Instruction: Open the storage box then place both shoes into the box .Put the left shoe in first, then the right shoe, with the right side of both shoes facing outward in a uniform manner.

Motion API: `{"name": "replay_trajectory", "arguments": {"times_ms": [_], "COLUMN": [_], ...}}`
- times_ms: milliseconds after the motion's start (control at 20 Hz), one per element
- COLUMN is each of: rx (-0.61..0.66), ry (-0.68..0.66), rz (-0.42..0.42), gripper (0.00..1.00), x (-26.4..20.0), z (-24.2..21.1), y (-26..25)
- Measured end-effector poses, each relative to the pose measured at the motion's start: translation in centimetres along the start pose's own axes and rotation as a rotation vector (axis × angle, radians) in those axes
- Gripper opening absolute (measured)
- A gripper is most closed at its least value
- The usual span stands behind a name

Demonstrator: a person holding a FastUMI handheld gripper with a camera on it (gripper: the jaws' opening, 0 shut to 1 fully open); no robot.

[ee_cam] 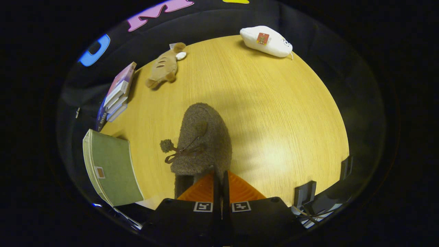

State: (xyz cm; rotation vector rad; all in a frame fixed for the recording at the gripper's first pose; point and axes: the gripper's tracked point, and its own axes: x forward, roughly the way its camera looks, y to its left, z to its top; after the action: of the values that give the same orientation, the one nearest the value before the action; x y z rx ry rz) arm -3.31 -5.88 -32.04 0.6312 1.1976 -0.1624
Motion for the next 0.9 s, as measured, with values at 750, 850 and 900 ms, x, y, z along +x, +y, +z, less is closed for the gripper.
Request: {"name": "replay_trajectory", "arguments": {"times_ms": [750, 850, 900], "rx": [-0.049, -0.056, -0.06], "ry": [-0.097, -0.087, -0.077], "rz": [0.296, 0.328, 0.34], "gripper": [0.05, 0.05, 0.05], "x": [-10.8, -11.6, -11.8], "z": [1.1, 0.4, -0.2], "y": [22.6, 25.4, 26.9]}}
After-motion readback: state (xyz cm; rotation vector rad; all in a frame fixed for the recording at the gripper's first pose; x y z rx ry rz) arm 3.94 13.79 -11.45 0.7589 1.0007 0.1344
